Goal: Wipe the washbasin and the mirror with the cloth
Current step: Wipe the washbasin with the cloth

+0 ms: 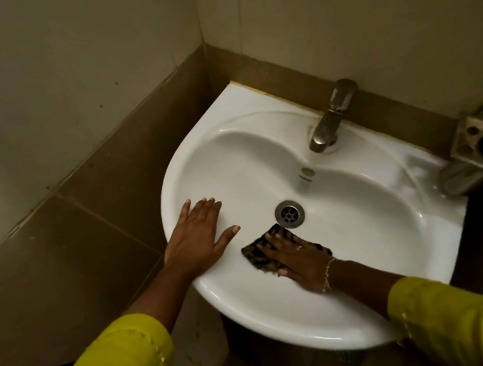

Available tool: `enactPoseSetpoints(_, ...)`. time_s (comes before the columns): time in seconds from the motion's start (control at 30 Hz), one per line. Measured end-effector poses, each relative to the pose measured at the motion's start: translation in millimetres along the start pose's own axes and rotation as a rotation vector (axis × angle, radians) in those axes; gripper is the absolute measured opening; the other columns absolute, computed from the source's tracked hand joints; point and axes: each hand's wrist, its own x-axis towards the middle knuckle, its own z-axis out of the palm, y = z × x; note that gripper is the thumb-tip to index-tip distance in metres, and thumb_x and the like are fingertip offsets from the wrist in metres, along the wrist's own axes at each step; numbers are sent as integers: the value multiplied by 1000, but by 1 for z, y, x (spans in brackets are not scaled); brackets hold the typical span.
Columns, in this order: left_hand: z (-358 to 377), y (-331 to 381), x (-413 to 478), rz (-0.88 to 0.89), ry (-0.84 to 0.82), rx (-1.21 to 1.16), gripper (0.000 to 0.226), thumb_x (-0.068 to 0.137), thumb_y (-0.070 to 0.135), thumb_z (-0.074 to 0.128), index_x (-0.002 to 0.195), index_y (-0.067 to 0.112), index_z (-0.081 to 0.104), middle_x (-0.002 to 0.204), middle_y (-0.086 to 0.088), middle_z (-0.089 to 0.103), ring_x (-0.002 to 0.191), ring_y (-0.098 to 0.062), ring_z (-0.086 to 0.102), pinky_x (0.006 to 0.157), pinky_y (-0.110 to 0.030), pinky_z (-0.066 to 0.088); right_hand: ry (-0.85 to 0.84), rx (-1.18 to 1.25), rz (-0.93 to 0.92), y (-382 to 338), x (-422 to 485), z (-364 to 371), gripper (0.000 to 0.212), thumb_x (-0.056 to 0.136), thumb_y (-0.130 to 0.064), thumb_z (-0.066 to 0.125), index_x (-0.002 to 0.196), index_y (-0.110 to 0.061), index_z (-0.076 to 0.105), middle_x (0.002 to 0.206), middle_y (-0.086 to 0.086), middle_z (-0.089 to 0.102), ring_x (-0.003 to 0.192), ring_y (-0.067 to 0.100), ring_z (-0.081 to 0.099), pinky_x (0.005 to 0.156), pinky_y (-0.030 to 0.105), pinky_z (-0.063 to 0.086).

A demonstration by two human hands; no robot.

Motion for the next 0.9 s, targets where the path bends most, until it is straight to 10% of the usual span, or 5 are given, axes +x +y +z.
enactPoseSetpoints(0.1,1,0,0,-1,-3,4,96,81,71,-2,133,3,42,138,-17,45,133,-25,35,111,-33,0,-69,-3,102,32,-13,-2,67,89,-39,26,146,-34,-9,148,15,32,134,37,30,102,59,35)
enactPoseSetpoints(0.23,2,-1,0,-3,5,14,98,80,72,-5,134,3,41,140,-16,44,134,-24,34,111,-32,-1,-39,-253,168,58,-22,-20,60,100,-26,28,144,-23,-12,156,9,-9,142,25,-9,115,44,-2)
enactPoseSetpoints(0.37,2,-2,0,-3,5,6,100,78,73,-7,134,4,40,140,-15,43,134,-23,33,112,-33,1,-7,-251,418,42,-17,-23,62,98,-18,27,147,-17,-10,156,14,-10,144,28,-4,115,47,-1)
enactPoseSetpoints(0.63,2,-3,2,0,7,5,98,80,72,-5,133,5,42,139,-15,45,133,-23,35,112,-33,3,14,37,618,-25,-12,-40,42,99,-19,30,140,-9,30,143,19,38,129,34,39,100,39,33)
enactPoseSetpoints(0.9,2,-3,1,-7,1,13,94,83,69,-2,131,4,44,136,-16,48,131,-25,39,110,-31,1,157,2188,510,-17,-44,-64,46,70,-34,77,103,-3,70,104,16,70,97,28,66,90,38,51)
